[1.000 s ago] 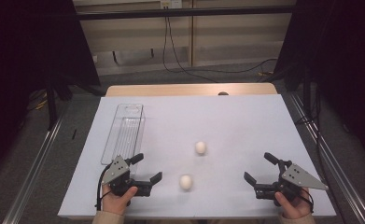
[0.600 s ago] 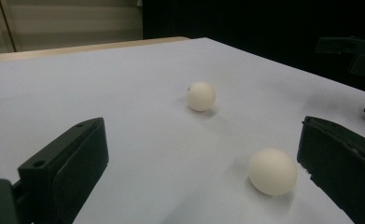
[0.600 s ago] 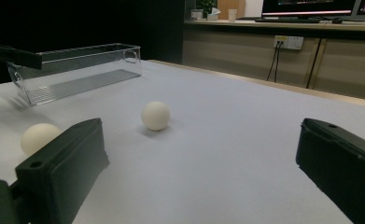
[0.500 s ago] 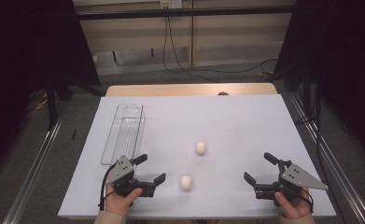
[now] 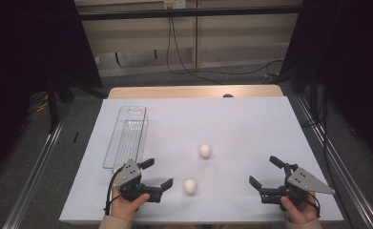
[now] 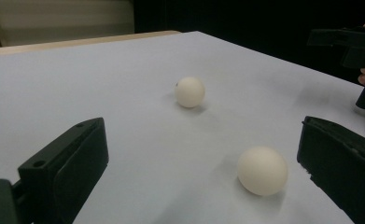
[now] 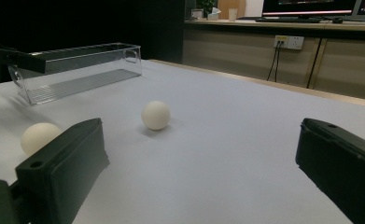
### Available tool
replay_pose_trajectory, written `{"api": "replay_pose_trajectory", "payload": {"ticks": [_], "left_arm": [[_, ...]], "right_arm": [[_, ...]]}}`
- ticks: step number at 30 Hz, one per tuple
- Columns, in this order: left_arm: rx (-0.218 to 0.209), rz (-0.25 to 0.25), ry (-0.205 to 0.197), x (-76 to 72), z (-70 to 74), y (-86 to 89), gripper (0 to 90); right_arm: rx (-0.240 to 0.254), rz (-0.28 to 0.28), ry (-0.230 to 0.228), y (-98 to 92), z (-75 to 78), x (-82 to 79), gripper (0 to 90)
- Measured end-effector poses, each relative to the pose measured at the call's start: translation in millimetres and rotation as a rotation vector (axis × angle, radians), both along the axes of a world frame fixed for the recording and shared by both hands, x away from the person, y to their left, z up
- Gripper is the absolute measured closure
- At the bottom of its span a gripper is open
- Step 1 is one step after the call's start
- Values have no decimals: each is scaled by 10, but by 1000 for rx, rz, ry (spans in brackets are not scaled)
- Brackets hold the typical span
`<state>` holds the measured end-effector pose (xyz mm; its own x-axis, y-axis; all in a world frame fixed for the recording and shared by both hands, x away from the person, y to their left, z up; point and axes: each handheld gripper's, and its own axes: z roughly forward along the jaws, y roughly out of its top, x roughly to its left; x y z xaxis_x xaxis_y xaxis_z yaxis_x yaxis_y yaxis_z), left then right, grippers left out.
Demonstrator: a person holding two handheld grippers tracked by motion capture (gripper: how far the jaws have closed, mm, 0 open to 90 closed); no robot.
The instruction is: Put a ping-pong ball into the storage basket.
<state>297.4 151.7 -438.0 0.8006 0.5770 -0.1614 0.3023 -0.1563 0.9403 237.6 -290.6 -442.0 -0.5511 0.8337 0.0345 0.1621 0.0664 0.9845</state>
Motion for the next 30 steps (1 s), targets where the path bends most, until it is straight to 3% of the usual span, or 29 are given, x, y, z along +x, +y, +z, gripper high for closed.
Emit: {"api": "replay_pose_trajectory", "payload": {"ticks": [30], "left_arm": [[22, -32, 22, -1, -28, -116, 19]], "right_arm": [[1, 0, 1, 0, 0, -2, 9]]}}
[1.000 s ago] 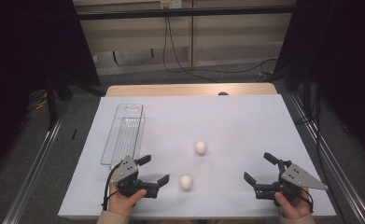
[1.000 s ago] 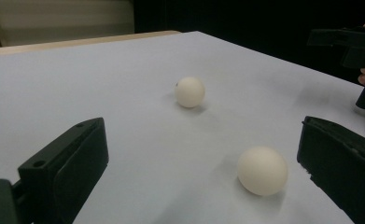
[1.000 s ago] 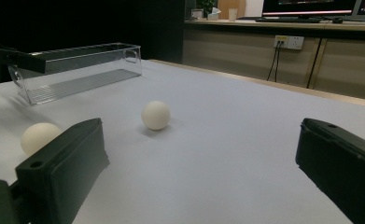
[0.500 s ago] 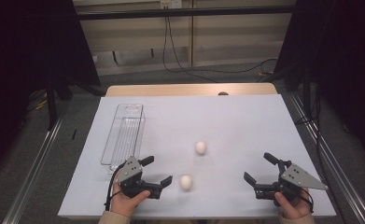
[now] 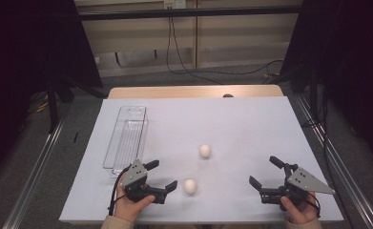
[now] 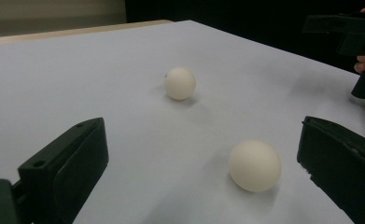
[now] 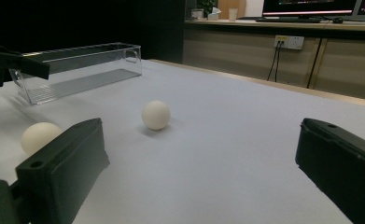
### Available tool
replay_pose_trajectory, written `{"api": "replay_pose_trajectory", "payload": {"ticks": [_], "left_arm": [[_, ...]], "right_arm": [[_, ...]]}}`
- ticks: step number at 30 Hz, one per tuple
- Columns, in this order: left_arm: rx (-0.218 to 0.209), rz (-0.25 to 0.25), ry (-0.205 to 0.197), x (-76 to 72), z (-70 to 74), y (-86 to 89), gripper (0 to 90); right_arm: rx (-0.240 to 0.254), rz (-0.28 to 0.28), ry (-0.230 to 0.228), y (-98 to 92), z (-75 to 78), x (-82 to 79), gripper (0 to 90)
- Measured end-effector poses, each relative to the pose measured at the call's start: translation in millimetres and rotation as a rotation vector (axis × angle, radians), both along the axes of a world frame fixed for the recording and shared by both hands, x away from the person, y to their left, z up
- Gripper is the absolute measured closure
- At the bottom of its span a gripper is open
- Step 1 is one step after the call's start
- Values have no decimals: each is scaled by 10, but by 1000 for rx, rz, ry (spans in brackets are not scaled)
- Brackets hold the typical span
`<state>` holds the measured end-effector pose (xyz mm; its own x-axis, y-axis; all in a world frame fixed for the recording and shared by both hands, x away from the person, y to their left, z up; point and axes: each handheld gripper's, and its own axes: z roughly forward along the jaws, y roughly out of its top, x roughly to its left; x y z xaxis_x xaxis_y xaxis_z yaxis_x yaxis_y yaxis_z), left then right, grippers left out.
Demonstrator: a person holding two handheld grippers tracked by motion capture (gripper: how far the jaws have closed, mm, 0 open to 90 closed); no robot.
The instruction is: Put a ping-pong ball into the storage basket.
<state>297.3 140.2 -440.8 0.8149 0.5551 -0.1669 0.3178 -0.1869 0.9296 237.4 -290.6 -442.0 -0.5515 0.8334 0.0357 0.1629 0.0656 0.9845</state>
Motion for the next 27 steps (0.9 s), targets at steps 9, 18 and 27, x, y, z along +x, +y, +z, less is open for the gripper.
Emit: {"api": "replay_pose_trajectory", "payload": {"ticks": [9, 18, 27], "left_arm": [[10, -8, 2, 0, -14, -24, 19], [25, -20, 6, 3, -25, -53, 20], [38, -32, 15, 12, -35, -100, 20]], "right_arm": [[0, 0, 0, 0, 0, 0, 9], [-1, 0, -1, -1, 0, 0, 10], [-1, 0, -1, -2, 0, 0, 10]]}}
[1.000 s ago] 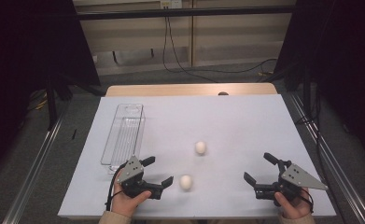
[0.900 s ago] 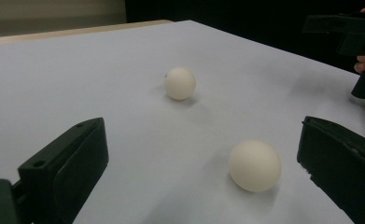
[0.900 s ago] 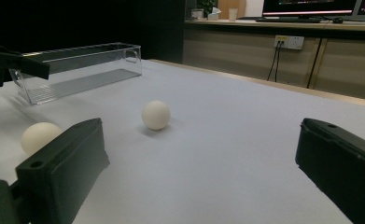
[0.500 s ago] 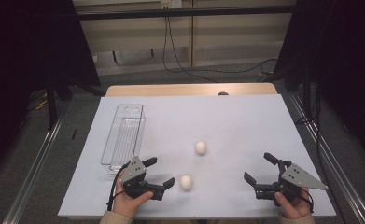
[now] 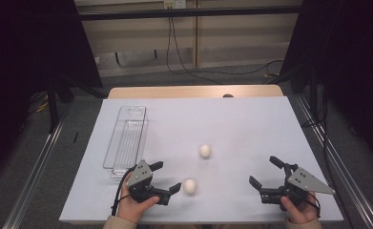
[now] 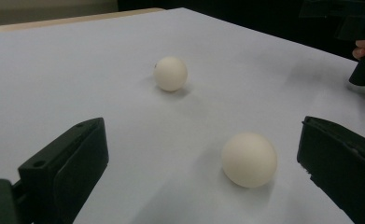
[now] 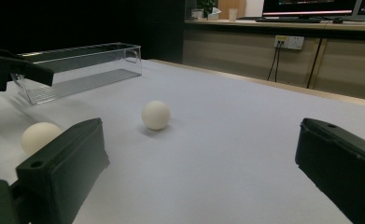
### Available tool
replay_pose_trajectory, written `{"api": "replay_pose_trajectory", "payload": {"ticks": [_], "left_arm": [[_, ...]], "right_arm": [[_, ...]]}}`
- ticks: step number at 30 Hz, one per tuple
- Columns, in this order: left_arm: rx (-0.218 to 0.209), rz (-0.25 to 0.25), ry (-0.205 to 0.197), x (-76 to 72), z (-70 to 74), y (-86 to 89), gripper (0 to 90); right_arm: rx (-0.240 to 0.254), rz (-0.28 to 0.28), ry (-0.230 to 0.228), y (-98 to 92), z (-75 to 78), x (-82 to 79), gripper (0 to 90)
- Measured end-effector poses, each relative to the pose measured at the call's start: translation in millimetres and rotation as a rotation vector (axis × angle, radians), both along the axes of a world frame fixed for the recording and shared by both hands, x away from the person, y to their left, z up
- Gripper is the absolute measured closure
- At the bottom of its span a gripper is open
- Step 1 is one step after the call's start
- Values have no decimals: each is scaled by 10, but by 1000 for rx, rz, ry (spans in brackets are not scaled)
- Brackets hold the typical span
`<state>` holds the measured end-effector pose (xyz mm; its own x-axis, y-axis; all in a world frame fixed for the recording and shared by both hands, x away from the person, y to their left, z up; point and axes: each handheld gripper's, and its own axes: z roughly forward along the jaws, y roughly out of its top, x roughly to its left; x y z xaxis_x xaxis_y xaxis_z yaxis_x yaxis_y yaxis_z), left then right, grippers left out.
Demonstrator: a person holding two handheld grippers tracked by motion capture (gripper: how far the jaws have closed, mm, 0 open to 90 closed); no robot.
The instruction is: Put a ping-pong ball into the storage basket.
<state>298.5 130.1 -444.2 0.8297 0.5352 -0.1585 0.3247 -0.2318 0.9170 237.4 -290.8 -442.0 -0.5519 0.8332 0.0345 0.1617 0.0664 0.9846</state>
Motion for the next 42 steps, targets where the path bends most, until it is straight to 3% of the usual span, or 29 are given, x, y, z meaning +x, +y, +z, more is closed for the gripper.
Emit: {"api": "replay_pose_trajectory", "payload": {"ticks": [42], "left_arm": [[67, -39, 38, 6, -15, -184, 24]], "right_arm": [[-1, 1, -3, -7, 2, 1, 11]]}}
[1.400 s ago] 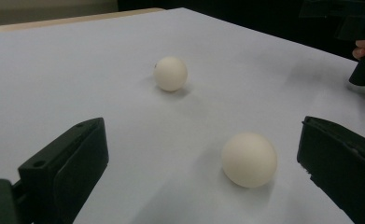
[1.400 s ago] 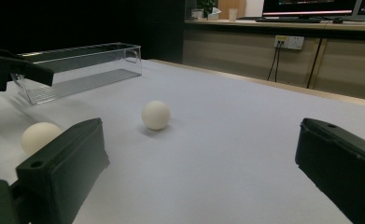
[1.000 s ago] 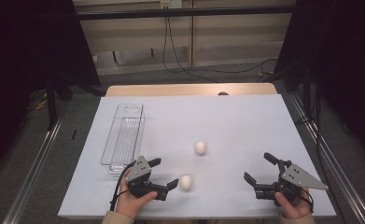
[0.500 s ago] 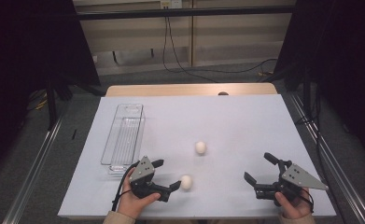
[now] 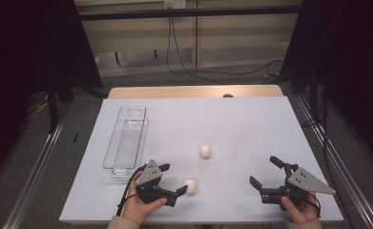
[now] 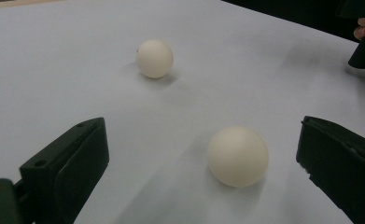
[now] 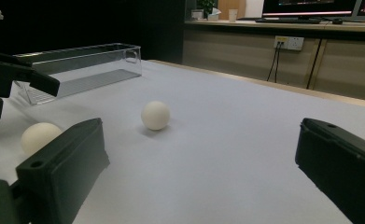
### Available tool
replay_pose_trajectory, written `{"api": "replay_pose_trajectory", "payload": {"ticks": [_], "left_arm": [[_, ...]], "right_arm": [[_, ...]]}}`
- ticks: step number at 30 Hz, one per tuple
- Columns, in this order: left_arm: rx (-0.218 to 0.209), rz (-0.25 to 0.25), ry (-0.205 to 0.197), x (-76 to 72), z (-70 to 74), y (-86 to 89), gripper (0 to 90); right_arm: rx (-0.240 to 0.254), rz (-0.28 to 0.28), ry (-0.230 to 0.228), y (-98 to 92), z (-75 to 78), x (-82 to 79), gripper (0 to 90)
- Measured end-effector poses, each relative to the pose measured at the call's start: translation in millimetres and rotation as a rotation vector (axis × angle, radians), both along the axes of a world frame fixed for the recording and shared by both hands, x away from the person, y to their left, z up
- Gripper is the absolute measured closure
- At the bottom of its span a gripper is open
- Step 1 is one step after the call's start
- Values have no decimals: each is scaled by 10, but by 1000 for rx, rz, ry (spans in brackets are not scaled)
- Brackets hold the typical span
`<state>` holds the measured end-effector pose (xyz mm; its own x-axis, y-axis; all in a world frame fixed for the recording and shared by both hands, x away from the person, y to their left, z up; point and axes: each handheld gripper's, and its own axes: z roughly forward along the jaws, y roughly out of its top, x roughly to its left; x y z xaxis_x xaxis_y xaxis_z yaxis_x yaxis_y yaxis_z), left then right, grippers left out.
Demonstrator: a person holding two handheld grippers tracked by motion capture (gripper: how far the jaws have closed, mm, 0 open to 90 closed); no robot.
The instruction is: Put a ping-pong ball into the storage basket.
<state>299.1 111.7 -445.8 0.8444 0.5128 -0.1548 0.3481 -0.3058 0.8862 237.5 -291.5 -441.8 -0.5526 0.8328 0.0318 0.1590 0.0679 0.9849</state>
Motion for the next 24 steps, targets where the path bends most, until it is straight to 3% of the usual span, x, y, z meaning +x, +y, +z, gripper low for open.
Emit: {"api": "replay_pose_trajectory", "payload": {"ticks": [24], "left_arm": [[12, -1, 35, 10, 2, -71, 24]], "right_arm": [[0, 1, 0, 4, 1, -2, 13]]}}
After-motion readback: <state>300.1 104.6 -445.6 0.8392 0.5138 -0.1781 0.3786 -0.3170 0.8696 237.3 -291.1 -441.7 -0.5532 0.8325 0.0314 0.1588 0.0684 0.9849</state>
